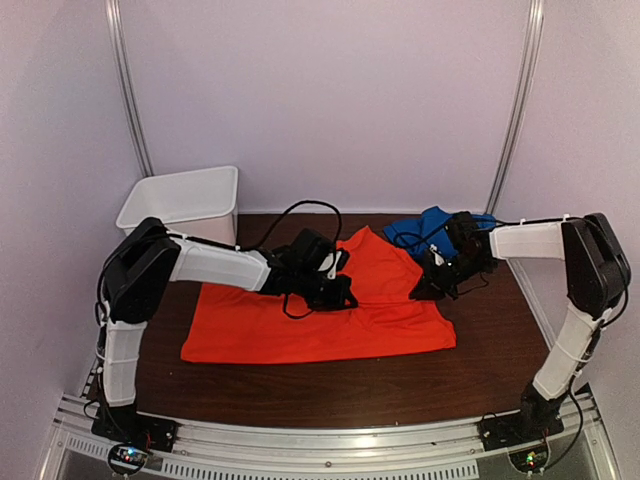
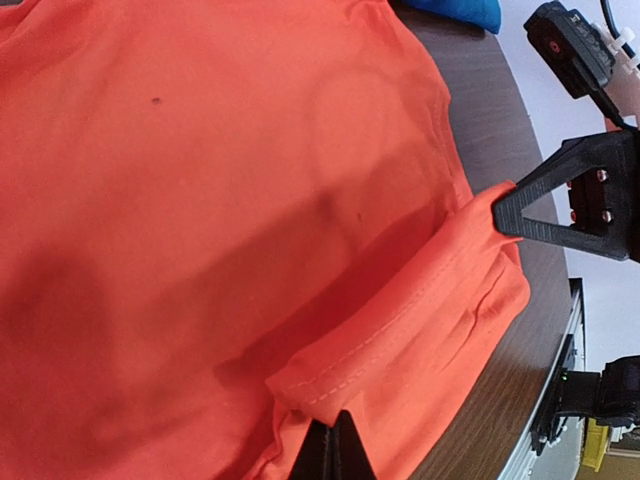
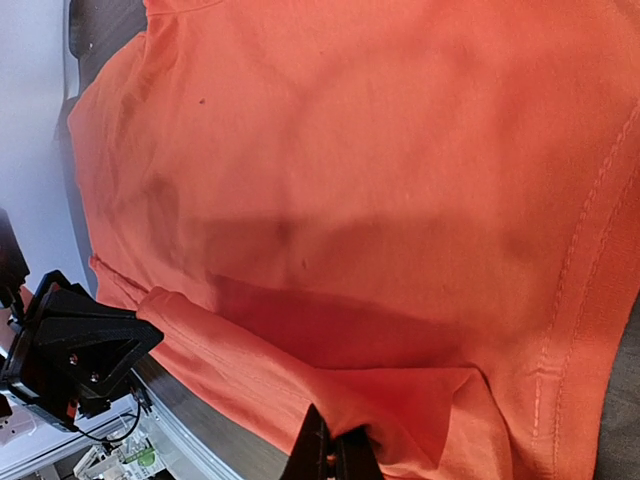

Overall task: Fold and stack the mixed laundry pile
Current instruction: Fold the 1/3-folded T-shirt at the center of the board.

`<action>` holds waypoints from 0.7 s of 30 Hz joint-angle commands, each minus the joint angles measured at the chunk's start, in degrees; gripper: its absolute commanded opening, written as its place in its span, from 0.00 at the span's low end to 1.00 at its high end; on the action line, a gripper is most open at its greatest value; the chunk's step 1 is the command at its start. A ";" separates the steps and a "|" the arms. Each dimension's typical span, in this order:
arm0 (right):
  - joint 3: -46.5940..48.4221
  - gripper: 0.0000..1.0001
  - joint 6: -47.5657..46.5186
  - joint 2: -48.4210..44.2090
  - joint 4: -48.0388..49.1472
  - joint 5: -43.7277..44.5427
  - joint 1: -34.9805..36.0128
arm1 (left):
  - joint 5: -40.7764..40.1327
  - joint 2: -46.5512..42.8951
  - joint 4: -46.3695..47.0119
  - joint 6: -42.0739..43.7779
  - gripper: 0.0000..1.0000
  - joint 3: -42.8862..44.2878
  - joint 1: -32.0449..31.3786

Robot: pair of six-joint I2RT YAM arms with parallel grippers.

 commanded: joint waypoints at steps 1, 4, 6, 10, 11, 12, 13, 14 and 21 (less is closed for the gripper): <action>3.24 0.00 0.44 2.64 1.17 0.04 -0.41 | 0.50 0.79 0.54 0.60 0.00 0.57 1.65; 4.78 0.00 0.28 3.98 0.95 0.34 -0.41 | 0.52 1.26 0.87 0.25 0.00 0.61 2.19; 5.74 0.00 0.38 4.57 1.06 0.39 -0.41 | 0.39 1.38 1.50 -0.10 0.00 0.58 2.58; 8.37 0.00 0.32 5.94 0.65 0.39 -0.50 | -0.03 1.47 1.78 0.02 0.00 0.89 3.19; 9.09 0.00 0.12 6.68 0.39 0.37 -0.50 | -0.04 1.61 1.69 -0.03 0.00 0.89 3.37; 9.67 0.00 -0.09 7.30 0.14 0.31 -0.50 | -0.11 1.74 1.68 0.04 0.00 0.89 3.46; 10.17 0.00 -0.19 7.80 -0.08 0.30 -0.50 | -0.08 1.90 1.68 0.05 0.00 0.89 3.54; 10.63 0.00 -0.33 8.25 -0.17 0.30 -0.50 | -0.04 2.03 1.66 0.05 0.00 0.96 3.63; 12.39 0.01 -1.36 11.04 -1.24 0.66 -0.60 | -0.36 3.48 1.15 -0.15 0.00 1.50 3.97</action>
